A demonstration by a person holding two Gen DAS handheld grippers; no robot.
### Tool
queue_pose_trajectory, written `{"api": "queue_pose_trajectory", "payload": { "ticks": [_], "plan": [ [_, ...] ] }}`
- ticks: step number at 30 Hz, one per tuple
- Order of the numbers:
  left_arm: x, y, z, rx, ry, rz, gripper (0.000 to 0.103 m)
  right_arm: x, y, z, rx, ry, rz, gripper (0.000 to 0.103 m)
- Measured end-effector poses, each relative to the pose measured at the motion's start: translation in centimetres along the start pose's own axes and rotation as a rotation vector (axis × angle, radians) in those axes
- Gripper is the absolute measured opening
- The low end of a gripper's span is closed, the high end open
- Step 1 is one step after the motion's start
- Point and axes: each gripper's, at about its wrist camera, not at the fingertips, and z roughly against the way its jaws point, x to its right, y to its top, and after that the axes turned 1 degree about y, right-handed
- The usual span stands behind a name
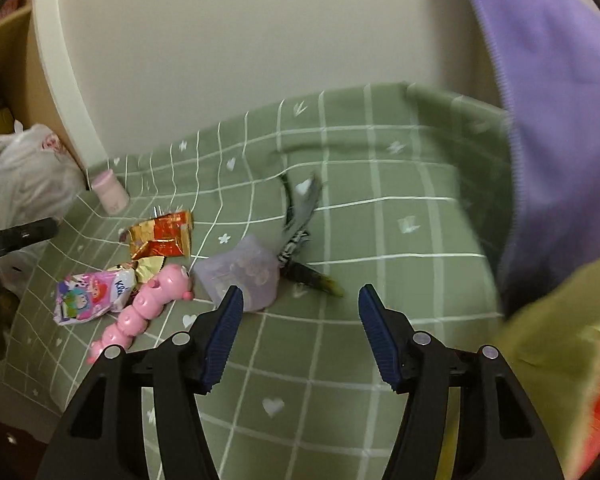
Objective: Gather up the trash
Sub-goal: 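Move both open grippers back over the table, then grasp the black strap wrapper with the right gripper while the left grasps the clear plastic bag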
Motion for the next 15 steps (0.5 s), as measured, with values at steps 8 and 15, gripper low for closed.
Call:
{"api": "queue_pose_trajectory", "payload": {
  "ticks": [8, 15],
  "plan": [
    [-1.4, -1.5, -0.2, -0.033, 0.010, -0.020, 0.071, -0.2, 2.8, -6.4, -0.032, 0.024, -0.002, 0.050],
    [-0.5, -1.9, -0.7, -0.064, -0.048, -0.094, 0.071, 0.3, 3.2, -7.3, -0.056, 0.024, -0.066, 0.016]
  ]
}}
